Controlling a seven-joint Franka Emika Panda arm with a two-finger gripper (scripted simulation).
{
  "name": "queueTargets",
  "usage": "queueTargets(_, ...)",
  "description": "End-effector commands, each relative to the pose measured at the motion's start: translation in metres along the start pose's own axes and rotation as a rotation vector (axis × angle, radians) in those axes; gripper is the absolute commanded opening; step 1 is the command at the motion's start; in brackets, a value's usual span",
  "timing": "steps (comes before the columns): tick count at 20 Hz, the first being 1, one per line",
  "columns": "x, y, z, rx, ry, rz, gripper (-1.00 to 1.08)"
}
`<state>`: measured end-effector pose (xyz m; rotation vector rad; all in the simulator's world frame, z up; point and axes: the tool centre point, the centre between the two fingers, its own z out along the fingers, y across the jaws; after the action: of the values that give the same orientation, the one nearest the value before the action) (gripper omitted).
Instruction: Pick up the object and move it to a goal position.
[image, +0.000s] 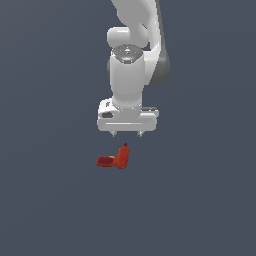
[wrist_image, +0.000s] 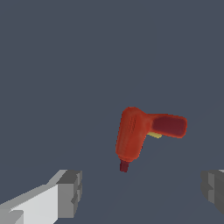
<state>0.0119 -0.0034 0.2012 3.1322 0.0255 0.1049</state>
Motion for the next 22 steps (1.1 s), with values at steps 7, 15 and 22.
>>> queueTargets(7,0.004,0.016,0.015,-0.032,0.013,-0.119,1.08)
queueTargets(15,0.010,0.042,0.042,-0.087,0.026,-0.333,1.08)
queueTargets(22,0.014,0.065,0.068,-0.135,0.031,-0.549,1.08)
